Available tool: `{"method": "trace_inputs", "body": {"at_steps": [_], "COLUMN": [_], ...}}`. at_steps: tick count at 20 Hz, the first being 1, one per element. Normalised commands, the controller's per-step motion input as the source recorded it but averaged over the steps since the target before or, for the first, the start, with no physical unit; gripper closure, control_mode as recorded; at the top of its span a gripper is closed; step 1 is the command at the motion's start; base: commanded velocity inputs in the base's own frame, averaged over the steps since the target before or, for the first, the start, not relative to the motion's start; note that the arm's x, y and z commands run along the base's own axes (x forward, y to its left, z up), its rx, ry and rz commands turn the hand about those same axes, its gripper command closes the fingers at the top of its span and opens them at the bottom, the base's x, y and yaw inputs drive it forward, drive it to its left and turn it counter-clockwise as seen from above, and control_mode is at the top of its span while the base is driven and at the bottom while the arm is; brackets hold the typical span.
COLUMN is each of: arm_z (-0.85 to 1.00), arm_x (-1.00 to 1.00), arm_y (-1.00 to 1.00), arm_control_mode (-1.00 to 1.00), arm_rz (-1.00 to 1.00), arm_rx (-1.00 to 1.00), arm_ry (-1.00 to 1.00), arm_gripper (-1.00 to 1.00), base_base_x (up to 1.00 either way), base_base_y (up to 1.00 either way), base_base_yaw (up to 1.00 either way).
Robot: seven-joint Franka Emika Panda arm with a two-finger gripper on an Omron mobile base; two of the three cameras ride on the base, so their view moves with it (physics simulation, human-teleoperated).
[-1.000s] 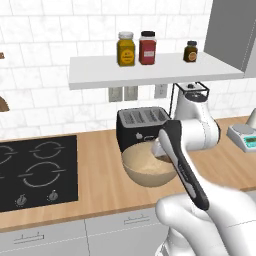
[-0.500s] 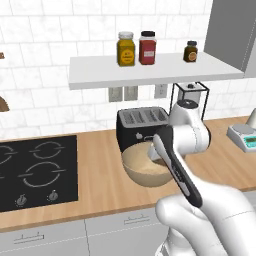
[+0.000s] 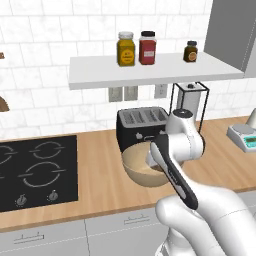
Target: Open the cabinet, pick up the bread from the cabinet and place it in the basket. Then move the basket to the dining counter.
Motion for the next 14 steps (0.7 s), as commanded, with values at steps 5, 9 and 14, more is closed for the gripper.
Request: {"method": "trace_inputs", "body": {"at_steps": [5,9,14], "arm_z": [-0.23,-0.12,-0.08], "arm_x": [0.03,0.00,0.00], "arm_y": [0.03,0.16,0.18], "arm_control_mode": [-1.00,-1.00,-1.00], "arm_rz": [0.00,0.00,0.00], "arm_rx": [0.00,0.00,0.00], "arm_ry": [0.04,0.11,0.09], "arm_gripper": [1.00,1.00,-1.00], "base_base_x": [0.00,0.00,0.00], "base_base_y": [0.00,0.00,0.00], "base_base_yaw": [0.00,0.00,0.00]}}
